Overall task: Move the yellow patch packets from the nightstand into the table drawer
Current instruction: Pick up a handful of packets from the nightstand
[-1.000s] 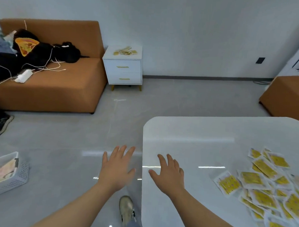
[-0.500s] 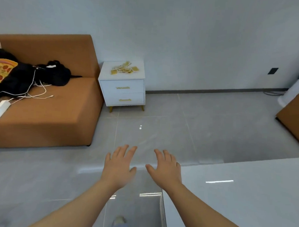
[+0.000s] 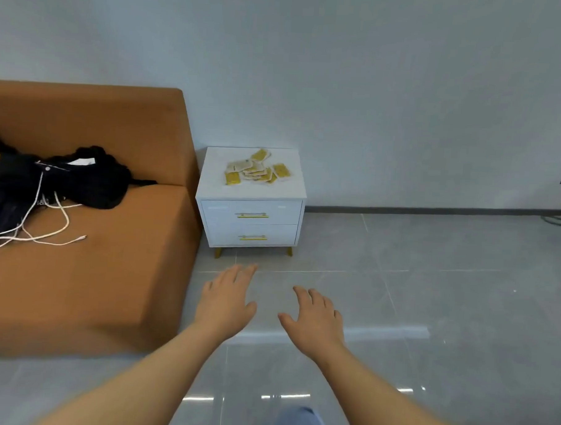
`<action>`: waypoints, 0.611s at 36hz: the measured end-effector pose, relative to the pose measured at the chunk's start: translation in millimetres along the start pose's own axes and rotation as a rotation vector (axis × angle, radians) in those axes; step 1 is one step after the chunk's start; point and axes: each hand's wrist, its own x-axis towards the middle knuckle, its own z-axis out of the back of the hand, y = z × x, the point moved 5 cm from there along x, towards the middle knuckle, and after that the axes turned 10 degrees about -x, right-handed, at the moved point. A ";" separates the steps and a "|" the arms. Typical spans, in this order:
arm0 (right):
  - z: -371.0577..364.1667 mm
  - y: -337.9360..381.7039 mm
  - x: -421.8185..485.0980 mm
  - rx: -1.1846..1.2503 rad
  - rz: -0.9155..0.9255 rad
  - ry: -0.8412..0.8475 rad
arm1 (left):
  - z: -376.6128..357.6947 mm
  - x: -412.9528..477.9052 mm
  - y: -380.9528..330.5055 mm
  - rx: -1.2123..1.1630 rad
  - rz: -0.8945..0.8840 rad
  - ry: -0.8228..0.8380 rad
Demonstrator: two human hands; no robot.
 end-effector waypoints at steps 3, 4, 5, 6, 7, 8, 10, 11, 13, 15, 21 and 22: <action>14.4 15.4 51.5 0.002 -0.018 0.030 | 13.9 45.3 19.4 0.012 0.006 0.030; 21.3 22.3 71.1 0.008 -0.020 0.036 | 20.5 63.2 27.3 0.016 0.016 0.033; 29.0 29.6 92.2 0.008 -0.012 0.036 | 27.2 83.1 35.6 0.019 0.025 0.034; 37.1 37.0 114.1 0.001 0.001 0.034 | 34.1 104.3 43.1 0.022 0.031 0.032; 45.4 43.6 136.9 -0.004 0.013 0.031 | 41.0 126.4 49.8 0.024 0.039 0.026; 54.1 49.3 160.1 -0.004 0.021 0.027 | 47.8 148.9 55.0 0.023 0.047 0.018; 73.2 59.2 207.3 -0.003 0.040 0.011 | 62.0 194.5 63.5 0.024 0.061 0.007; 84.0 63.8 230.1 -0.009 0.050 0.004 | 68.8 216.5 67.6 0.024 0.069 0.006; 105.7 73.6 271.3 -0.028 0.065 0.010 | 81.3 255.7 74.1 0.022 0.087 0.021; 124.9 83.7 309.4 -0.052 0.076 0.018 | 94.8 290.7 79.5 0.029 0.091 0.033; 162.5 117.9 404.8 -0.073 0.091 0.060 | 128.2 383.9 108.0 0.037 0.121 0.094; 165.2 122.9 419.8 -0.075 0.090 0.070 | 132.3 399.5 115.0 0.046 0.130 0.104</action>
